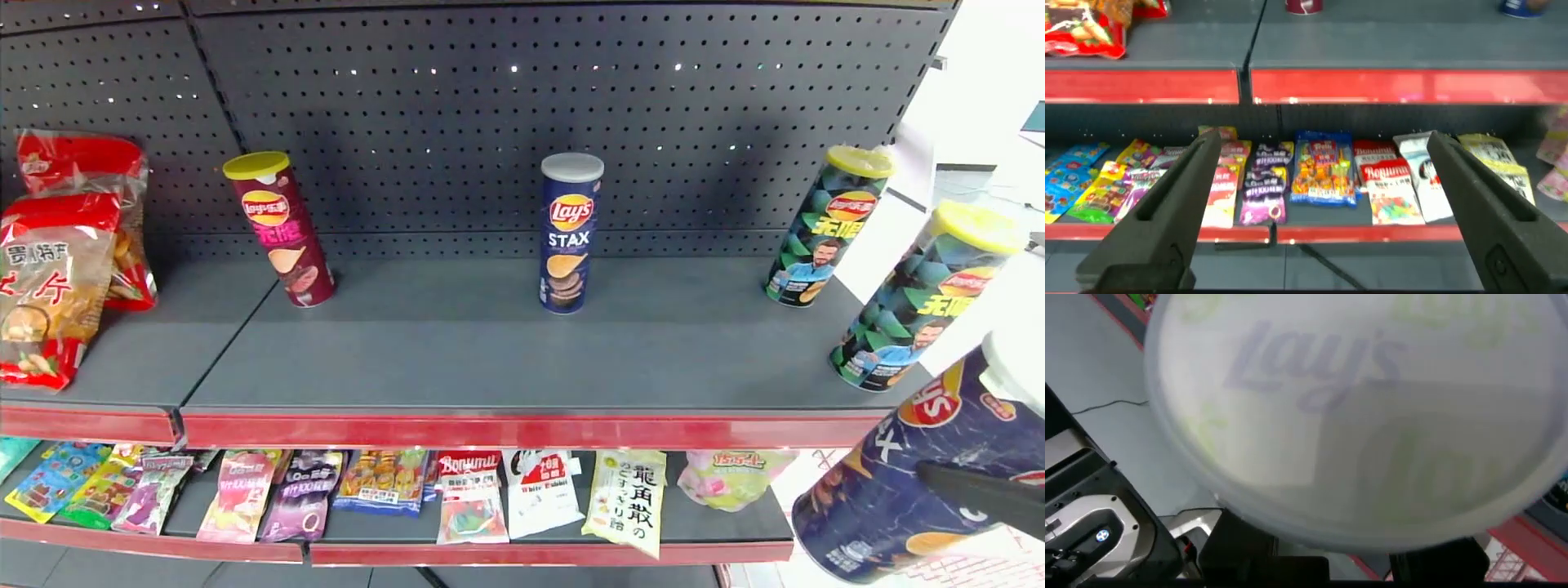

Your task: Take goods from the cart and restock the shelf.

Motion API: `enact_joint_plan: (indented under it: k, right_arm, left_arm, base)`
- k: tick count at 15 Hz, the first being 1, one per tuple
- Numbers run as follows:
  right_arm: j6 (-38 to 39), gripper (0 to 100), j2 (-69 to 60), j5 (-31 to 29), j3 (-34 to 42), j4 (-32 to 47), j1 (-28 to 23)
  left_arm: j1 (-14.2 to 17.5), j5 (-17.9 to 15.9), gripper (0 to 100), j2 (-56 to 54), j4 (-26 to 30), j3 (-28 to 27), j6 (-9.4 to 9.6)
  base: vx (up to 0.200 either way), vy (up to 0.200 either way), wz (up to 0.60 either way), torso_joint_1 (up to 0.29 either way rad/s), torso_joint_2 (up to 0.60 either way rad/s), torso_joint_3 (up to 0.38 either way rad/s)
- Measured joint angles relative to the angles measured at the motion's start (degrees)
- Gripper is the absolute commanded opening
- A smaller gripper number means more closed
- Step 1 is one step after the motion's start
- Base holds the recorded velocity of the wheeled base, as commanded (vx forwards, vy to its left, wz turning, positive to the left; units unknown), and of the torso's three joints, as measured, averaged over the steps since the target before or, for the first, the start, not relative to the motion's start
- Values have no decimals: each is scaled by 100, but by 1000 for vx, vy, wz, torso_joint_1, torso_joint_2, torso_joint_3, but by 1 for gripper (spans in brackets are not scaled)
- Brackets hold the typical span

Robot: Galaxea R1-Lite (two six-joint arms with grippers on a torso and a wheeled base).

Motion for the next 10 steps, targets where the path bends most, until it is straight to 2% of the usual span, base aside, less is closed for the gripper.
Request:
enact_joint_plan:
  k: [6,10]
  right_arm:
    - [5,0,5,4,11,0,187]
    - [2,0,-4,44,13,6,201]
  left_arm:
    - [0,0,100,0,-4,0,-2]
    - [0,-2,100,0,0,0,-6]
  base:
    - [200,0,0,6,2,2]
    - [0,0,0,0,0,0]
